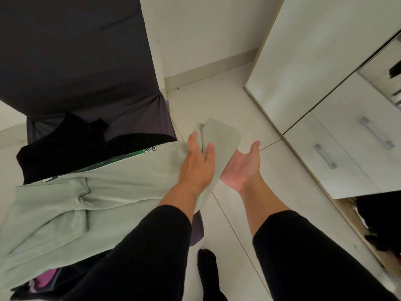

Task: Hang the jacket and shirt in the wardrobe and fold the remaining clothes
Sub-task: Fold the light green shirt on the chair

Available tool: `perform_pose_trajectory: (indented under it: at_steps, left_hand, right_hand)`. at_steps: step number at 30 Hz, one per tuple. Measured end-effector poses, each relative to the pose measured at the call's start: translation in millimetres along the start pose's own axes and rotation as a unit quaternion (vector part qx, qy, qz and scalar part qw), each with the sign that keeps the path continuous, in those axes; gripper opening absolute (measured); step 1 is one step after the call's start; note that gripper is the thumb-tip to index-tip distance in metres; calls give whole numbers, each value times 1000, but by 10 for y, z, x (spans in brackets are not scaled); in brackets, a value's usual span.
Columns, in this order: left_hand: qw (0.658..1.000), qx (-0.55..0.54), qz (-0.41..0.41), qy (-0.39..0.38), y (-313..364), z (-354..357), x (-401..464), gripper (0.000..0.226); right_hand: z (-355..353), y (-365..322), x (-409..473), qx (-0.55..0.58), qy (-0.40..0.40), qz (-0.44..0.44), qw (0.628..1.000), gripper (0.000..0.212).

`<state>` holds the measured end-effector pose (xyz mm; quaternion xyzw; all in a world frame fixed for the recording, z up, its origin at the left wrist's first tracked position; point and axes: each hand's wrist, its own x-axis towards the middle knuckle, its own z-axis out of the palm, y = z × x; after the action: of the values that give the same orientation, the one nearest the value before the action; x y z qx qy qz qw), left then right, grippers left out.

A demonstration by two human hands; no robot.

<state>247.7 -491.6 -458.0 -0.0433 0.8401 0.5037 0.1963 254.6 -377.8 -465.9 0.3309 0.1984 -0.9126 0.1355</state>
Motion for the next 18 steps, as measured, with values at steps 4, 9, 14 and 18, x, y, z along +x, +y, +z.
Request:
perform_pose_trajectory:
  at_steps: [4,9,14,18]
  left_hand:
    - [990,-112,-61,58,-38,-164,4,80]
    - [984,-132,-19,120,-70,-567,-164,79]
    - [934,-291,-80,189,-247,-1195,-505,101]
    - [906,-338,-101,234,-424,-1666,-807,94]
  right_hand:
    - [223,7,-66,-92,1,37,995,82]
    - [751,407,-69,-257,7,58,965,45]
    - [1135,868,-184,-311,-58,121,941,63]
    - [1382,1436,-267,-346,-90,133,924,40]
